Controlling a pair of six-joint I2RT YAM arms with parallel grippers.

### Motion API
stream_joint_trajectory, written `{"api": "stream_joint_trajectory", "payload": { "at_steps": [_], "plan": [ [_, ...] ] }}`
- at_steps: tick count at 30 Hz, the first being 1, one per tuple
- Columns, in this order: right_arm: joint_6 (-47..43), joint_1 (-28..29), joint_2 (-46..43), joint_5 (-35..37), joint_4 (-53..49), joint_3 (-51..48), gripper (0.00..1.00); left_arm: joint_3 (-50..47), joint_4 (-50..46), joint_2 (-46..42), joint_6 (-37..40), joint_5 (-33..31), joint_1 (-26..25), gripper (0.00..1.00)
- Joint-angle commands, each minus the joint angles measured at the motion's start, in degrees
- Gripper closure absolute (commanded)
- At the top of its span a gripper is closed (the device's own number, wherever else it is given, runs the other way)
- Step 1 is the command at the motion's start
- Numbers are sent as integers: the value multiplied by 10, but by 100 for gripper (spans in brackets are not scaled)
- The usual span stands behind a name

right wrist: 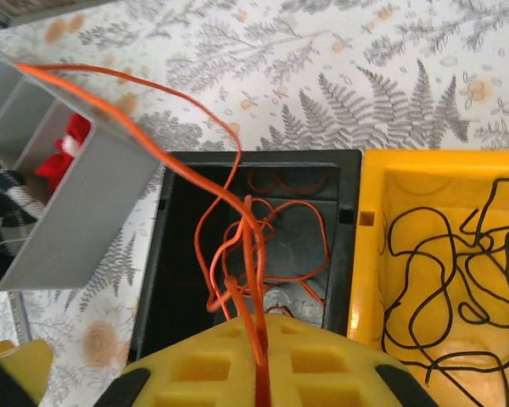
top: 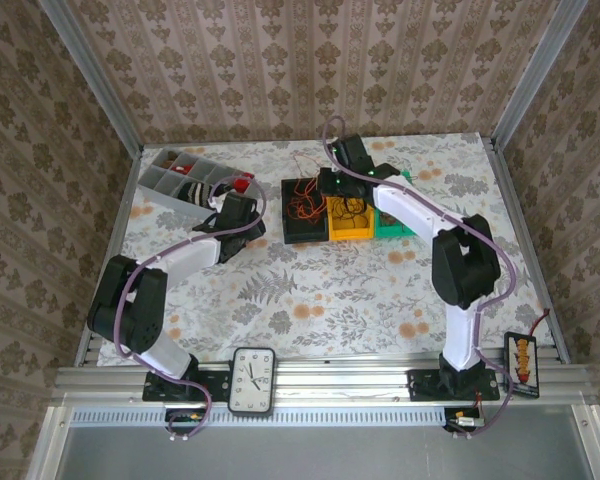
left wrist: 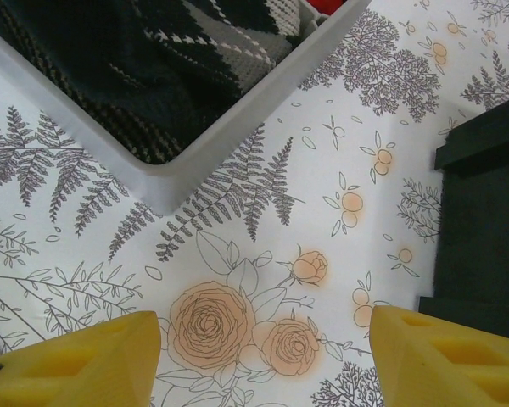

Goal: Untangle the cables

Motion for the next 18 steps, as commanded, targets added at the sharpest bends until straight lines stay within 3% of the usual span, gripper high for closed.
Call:
{"api": "stream_joint_trajectory", "payload": {
  "at_steps": [1,3,5,18],
  "plan": [
    [-22,15,28,-8,-29,29,76,-6,-6,-15,-12,0,2,34],
    [-31,22,36,-11,-38,39,62,-4,-6,-12,-12,2,2,34],
    [-34,26,31,0,-41,35,55,0,-7,-9,-10,2,2,34],
    [-11,14,-68,95,51,-82,51,10,-11,-14,5,5,3,34]
  ]
}}
